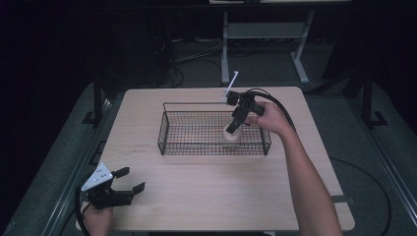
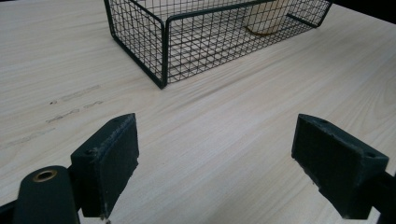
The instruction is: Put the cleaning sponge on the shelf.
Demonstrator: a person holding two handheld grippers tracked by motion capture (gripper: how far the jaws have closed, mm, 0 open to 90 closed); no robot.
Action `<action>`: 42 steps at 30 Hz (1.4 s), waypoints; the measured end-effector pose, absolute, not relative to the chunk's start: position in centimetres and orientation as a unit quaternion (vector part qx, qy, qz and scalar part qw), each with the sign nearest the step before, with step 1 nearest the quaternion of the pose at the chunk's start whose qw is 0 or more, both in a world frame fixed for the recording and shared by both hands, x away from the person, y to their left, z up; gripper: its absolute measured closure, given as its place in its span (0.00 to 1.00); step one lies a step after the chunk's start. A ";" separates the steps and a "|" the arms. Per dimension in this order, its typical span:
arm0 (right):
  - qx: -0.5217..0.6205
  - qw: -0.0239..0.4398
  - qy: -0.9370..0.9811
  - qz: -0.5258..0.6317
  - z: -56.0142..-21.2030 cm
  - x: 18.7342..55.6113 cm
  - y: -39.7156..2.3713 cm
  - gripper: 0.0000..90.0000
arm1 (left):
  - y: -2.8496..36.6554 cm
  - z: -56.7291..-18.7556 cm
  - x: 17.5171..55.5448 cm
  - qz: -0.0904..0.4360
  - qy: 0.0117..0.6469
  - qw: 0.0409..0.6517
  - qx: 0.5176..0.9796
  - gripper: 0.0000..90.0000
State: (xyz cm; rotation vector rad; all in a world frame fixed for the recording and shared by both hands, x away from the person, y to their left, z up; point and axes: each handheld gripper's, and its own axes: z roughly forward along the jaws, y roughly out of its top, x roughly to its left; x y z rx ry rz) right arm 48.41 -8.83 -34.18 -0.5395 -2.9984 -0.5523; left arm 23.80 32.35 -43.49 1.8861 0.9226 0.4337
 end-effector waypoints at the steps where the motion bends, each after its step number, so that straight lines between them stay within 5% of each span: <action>1: -0.174 0.025 -0.968 -0.180 -34.1 48.4 -8.9 0.20 | 32.4 -43.5 23.8 0.177 0.377 0.477 0.773 0.15; 42: -0.185 0.024 -0.963 -0.192 -33.4 45.0 -11.8 0.17 | 32.5 -43.5 23.5 0.176 0.378 0.482 0.771 0.15</action>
